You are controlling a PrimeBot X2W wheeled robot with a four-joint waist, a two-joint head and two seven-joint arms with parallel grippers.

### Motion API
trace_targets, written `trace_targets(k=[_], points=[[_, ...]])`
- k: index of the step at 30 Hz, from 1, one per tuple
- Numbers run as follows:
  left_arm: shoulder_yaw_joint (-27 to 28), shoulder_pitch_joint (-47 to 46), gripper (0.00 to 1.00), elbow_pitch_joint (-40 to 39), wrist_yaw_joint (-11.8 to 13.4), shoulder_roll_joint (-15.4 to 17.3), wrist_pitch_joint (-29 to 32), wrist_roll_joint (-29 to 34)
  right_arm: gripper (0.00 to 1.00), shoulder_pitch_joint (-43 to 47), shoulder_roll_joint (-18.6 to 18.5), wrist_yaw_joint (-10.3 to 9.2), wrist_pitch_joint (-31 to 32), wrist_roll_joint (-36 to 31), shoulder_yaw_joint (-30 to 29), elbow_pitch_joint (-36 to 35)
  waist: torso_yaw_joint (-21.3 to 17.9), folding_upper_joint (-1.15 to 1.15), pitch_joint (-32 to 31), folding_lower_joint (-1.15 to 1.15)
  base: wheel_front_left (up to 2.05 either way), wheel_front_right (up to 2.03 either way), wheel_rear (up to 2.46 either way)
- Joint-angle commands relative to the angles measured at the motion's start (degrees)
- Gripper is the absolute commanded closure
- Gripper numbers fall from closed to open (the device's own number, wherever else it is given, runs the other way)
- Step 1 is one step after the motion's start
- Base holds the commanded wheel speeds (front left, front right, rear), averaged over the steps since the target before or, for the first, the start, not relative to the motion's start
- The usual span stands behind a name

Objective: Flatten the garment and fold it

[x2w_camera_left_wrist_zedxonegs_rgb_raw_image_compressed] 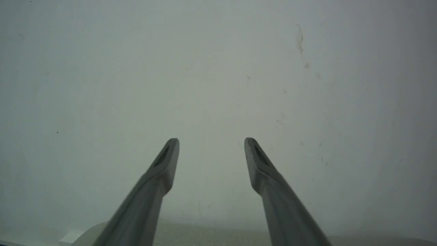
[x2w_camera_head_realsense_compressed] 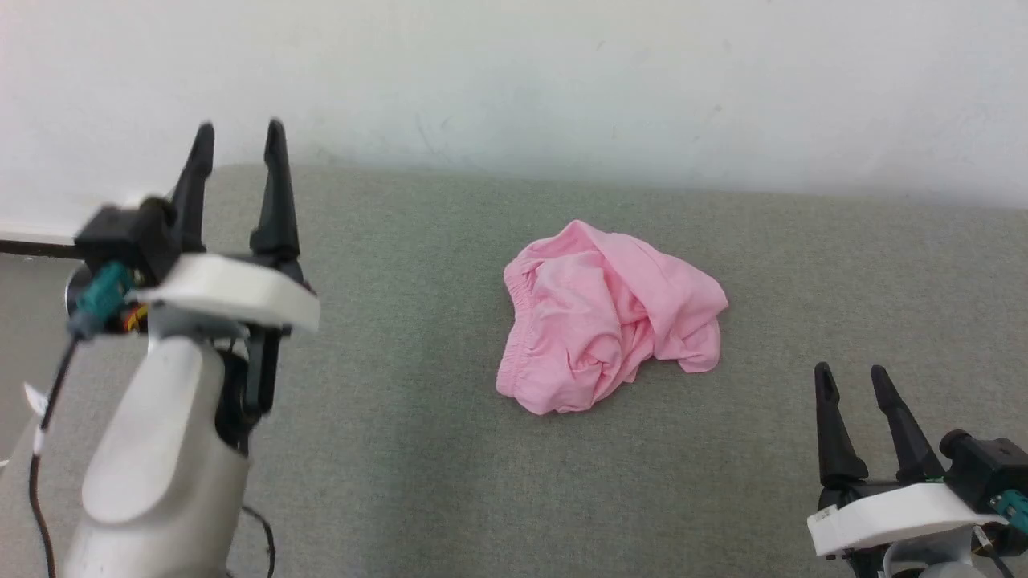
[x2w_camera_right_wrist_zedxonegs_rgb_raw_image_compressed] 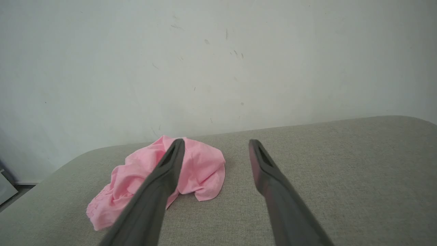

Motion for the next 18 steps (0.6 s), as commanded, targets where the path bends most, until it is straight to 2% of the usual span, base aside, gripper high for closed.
trace_targets(k=[1,6,11,13,18], points=[[0.2,2.5,0.00,-1.4,0.6,0.3,-0.3,1.2,0.00,0.7,0.1,-0.05,-0.3,0.3,0.0,0.0,-0.4,0.00,-0.2,0.01,0.00,0.00,0.00],[1.9,11.3,0.00,-8.0,2.1,0.2,-0.4,4.0,0.00,0.8,0.1,-0.05,-0.3,0.7,0.1,0.0,-1.6,0.00,-0.2,0.01,0.00,0.00,0.00],[2.2,17.9,0.00,-12.1,2.5,-1.9,-0.4,5.4,0.00,1.4,0.1,-0.05,-0.3,1.2,0.0,-0.2,-2.2,0.00,-0.1,0.01,0.00,0.00,0.00],[2.3,19.9,0.00,-13.2,2.2,-2.6,-0.4,5.7,0.00,1.6,0.1,-0.05,-0.3,1.2,0.1,-0.3,-2.4,0.00,0.0,0.01,0.00,0.00,0.00],[2.0,24.2,0.00,-14.0,-0.4,-3.7,-0.4,5.5,0.00,2.0,0.1,-0.05,-0.3,1.3,0.7,-0.1,-2.9,0.00,0.3,0.01,0.00,0.00,0.00]])
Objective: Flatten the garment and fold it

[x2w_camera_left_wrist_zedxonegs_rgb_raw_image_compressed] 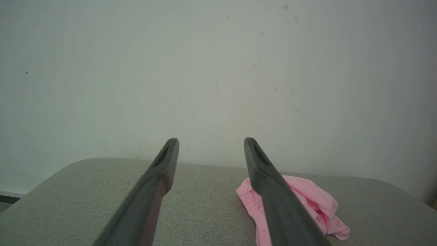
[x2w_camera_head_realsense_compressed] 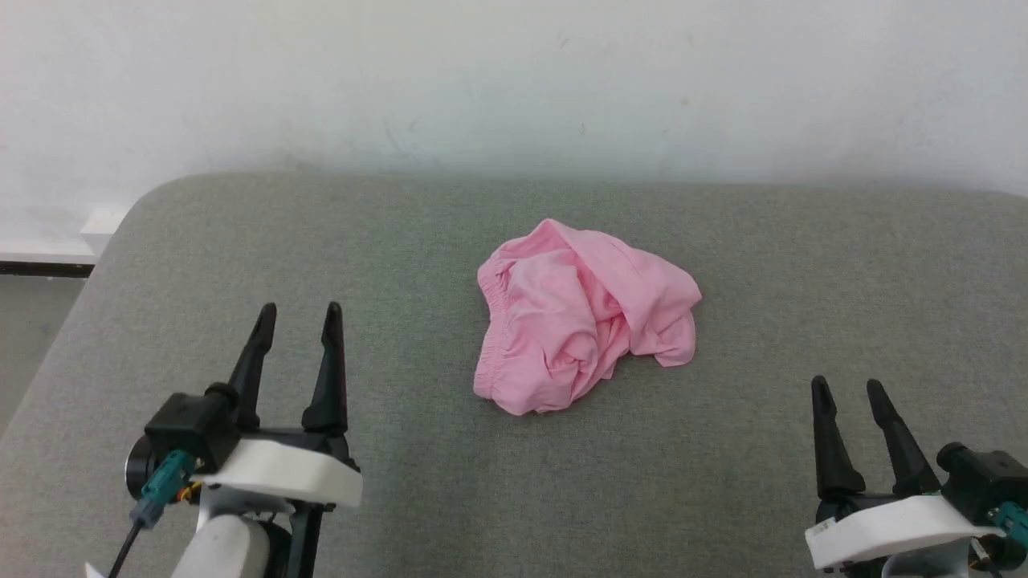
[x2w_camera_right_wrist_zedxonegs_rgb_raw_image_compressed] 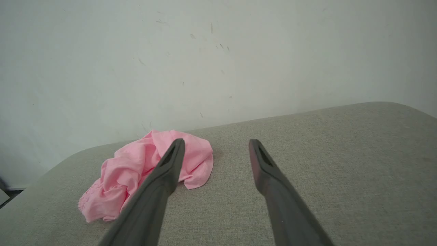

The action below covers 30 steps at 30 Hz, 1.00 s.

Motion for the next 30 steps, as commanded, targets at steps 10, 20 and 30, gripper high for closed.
trace_targets(k=[10,20,30], points=[[5.6,5.8,0.00,-1.2,-2.1,-5.1,-0.3,1.0,0.00,1.1,0.1,-0.05,-0.3,0.1,0.6,0.1,0.1,0.00,0.4,0.00,0.00,0.00,0.00],[8.1,5.7,0.00,0.2,-4.3,-8.4,-0.3,4.1,0.00,-5.1,0.1,-0.05,9.0,-0.2,2.3,2.9,0.6,0.00,1.9,0.00,0.00,0.00,0.00],[7.4,1.7,0.00,0.8,-5.6,-10.7,-0.3,6.3,0.00,-28.0,0.1,-0.05,37.6,-12.2,7.3,14.3,4.3,0.00,8.1,0.00,0.00,0.00,0.00]])
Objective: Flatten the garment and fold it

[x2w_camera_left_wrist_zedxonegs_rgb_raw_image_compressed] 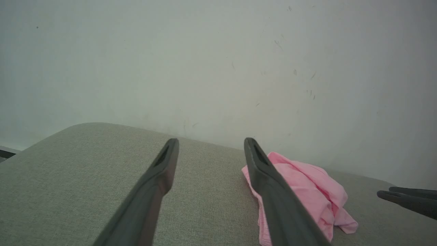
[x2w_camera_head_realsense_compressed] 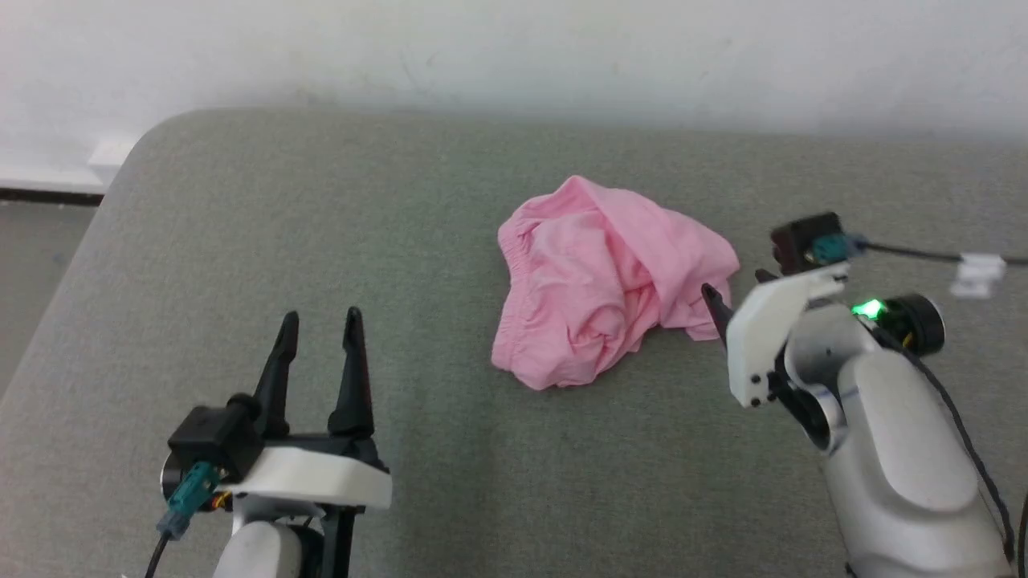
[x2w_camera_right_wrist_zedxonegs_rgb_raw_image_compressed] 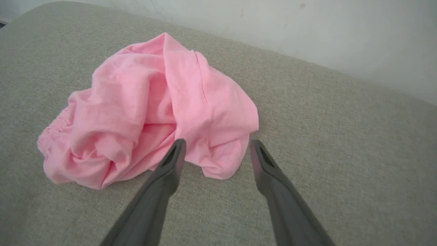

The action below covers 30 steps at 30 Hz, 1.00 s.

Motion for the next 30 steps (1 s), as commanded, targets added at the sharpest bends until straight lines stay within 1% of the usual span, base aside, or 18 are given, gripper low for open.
trace_targets(k=[1,6,9,13,14,15,17,21,24,27,30], points=[[-0.2,-1.1,0.00,0.2,-0.3,-0.3,-0.3,0.5,0.00,-1.3,0.1,-0.05,0.8,-1.1,0.4,1.0,2.8,0.00,2.7,-0.01,0.00,0.00,0.00],[-1.5,-3.3,0.00,0.7,-1.2,-1.1,-0.3,1.3,0.00,-8.1,-0.1,-0.05,4.3,-6.7,2.6,8.7,6.4,0.00,5.8,-0.01,0.00,0.00,0.00],[-2.2,-4.0,0.00,0.8,-1.4,-1.4,-0.3,1.6,0.00,-10.2,-0.4,-0.05,4.3,-8.9,2.9,12.9,8.0,0.00,7.1,-0.01,0.00,0.00,0.00],[-2.9,-4.7,0.00,1.1,-1.5,-1.6,-0.3,1.6,0.00,-11.5,-0.6,-0.05,2.9,-11.3,1.5,16.9,9.4,0.00,8.0,-0.01,0.00,0.00,0.00],[-3.0,-4.7,0.00,1.1,-1.5,-1.6,-0.3,1.6,0.06,-11.7,-0.6,-0.05,2.4,-11.7,1.2,17.6,9.6,0.00,8.1,-0.01,0.00,0.00,0.00],[-3.1,-4.8,0.00,1.2,-1.5,-1.7,-0.3,1.6,0.56,-11.9,-0.5,-0.05,1.7,-11.8,0.8,18.1,9.6,0.00,8.1,-0.01,0.00,0.00,0.00],[-3.1,-4.8,0.00,1.2,-1.4,-1.7,-0.3,1.6,1.00,-12.3,-0.5,-0.05,-0.3,-11.6,0.4,18.9,9.5,0.00,8.0,-0.01,0.00,0.00,0.00],[-2.8,-4.9,0.00,2.0,-1.7,-1.7,-0.3,1.5,1.00,-12.5,-0.3,-0.05,-4.8,-8.6,-0.3,19.7,8.2,0.00,6.6,-0.01,0.00,0.00,0.00],[-2.3,-4.5,0.00,2.3,-2.0,-1.7,-0.3,1.5,1.00,-12.2,-0.3,-0.05,-9.1,-4.9,-1.0,18.3,6.6,0.00,4.7,-0.01,0.00,0.00,0.00],[-1.7,-3.9,0.00,2.7,-2.4,-1.7,-0.3,1.6,1.00,-10.4,-1.3,-0.05,-12.2,-0.4,-1.0,14.2,4.9,0.00,2.8,-0.01,0.00,0.00,0.00],[-1.0,-3.0,0.00,3.0,-2.8,-1.7,-0.3,1.6,1.00,-5.6,-3.7,-0.05,-12.7,3.8,-2.7,7.7,3.4,0.00,0.8,-0.01,0.00,0.00,0.00]])
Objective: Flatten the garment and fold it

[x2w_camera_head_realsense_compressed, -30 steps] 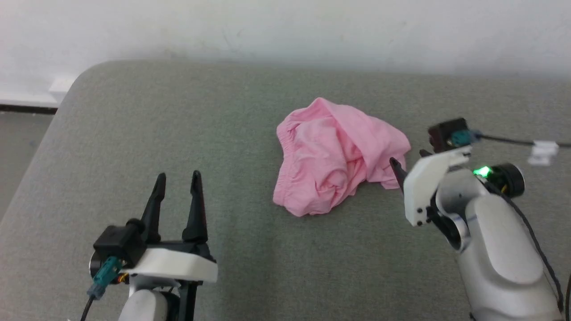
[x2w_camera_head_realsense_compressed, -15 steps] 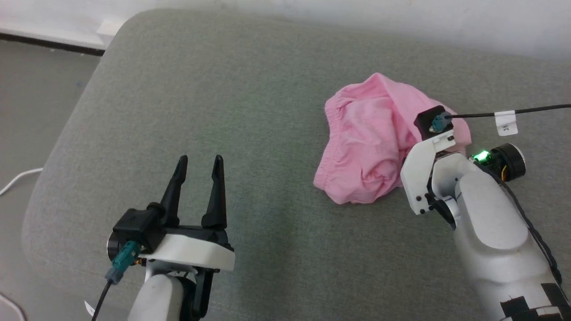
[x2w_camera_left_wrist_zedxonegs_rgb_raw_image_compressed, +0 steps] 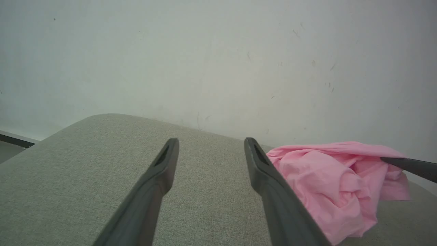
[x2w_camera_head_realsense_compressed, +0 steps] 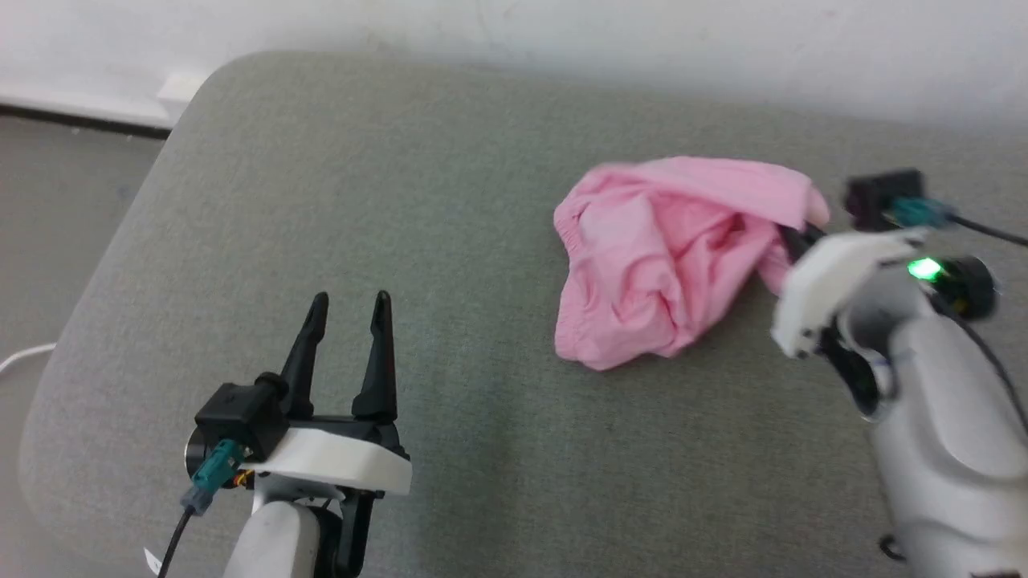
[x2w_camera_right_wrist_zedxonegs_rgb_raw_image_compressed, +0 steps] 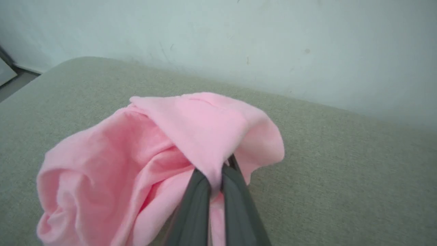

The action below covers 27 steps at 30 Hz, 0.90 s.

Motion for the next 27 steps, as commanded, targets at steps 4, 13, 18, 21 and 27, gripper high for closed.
trace_targets(k=[4,13,18,21,27], points=[[0.9,1.4,0.00,0.6,-0.9,-0.3,-0.3,0.5,1.00,12.0,-2.8,-0.08,2.7,2.2,-6.9,-9.4,-4.3,0.00,-4.6,0.00,0.00,0.00,0.00],[1.9,2.0,0.00,1.1,-1.6,-0.3,-0.3,1.1,0.54,31.3,2.0,-0.08,11.5,3.7,-12.8,-20.5,-6.1,0.00,-4.6,0.00,0.00,0.00,0.00],[2.9,2.6,0.00,1.5,-1.5,-0.3,-0.3,1.1,0.00,31.4,2.9,-0.08,8.0,6.3,-14.6,-24.2,-7.3,0.00,-5.4,0.00,0.00,0.00,0.00],[2.7,2.3,0.00,2.0,-1.5,-0.3,-0.3,0.9,0.00,31.0,3.0,-0.08,4.8,8.3,-17.0,-26.7,-8.4,0.00,-5.8,0.00,0.00,0.00,0.00],[1.0,-5.0,0.00,5.3,-2.8,0.3,2.2,0.4,0.00,30.5,3.0,-0.08,2.5,9.3,-20.3,-30.2,-10.6,0.00,-4.8,0.00,0.00,0.00,0.00]])
